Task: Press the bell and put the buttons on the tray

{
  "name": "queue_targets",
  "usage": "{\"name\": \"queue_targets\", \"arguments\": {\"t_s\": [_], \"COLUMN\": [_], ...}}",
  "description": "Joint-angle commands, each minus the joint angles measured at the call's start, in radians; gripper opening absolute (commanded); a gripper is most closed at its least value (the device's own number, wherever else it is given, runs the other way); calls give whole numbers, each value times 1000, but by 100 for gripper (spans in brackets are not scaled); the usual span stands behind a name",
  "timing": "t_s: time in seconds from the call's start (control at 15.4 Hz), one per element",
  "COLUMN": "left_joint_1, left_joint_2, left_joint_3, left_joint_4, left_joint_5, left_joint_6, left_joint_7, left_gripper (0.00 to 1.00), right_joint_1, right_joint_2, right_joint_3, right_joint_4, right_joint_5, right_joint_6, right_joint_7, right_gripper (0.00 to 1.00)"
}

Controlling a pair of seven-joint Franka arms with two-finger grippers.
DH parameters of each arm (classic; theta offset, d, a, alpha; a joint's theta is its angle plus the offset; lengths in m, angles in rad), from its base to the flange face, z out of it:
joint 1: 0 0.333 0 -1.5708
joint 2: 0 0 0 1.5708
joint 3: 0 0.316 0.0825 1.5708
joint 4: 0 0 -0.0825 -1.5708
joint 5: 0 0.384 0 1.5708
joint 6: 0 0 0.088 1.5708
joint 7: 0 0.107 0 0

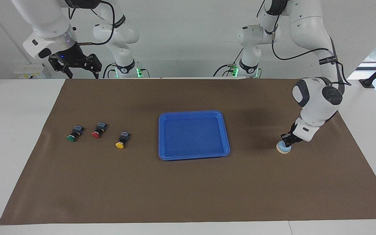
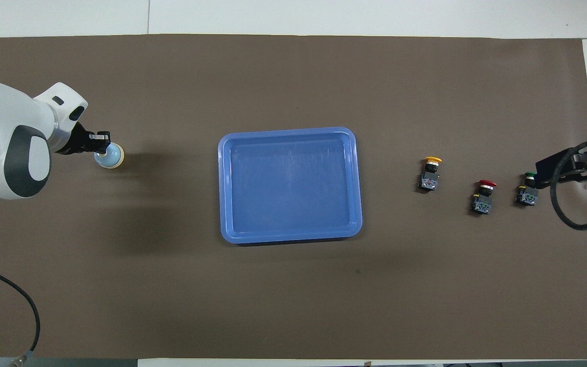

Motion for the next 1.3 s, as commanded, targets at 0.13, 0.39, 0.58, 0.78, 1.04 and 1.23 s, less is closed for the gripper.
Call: {"name": "queue_targets", "arguments": {"t_s": [0.13,0.39,0.58,0.78,1.04,1.23], "left_joint_1": [4,9,7,1,5,-1], "left_joint_2": [-86,-246,-338,-396,-370,-310], "left_joint_3": [10,10,10,8,7,7], "left_joint_4": [123,120,120,122,212,255], "left_joint_5": [22,23,22,22,23,25], "left_joint_6": [-268,-408,-492,-558,-655,-679], "left_joint_7": [2,8,8,-1,5,6], "left_gripper": [0,2,66,100,100,100], "right_joint_1": [-9,3,5,19,52,80], "right_joint_2": [-11,-14,-72,-85,-27,26], "right_joint_3": [5,5,5,15,16,18], "right_joint_4": [-10,-32,-183,-305,-389,-456], "right_joint_5": [9,9,9,11,9,11], "right_joint_6": [-12,25,196,324,474,611], "right_joint_7": [-29,-15,8,107,218,262], "right_gripper": [100,100,100,100,100,100]}}
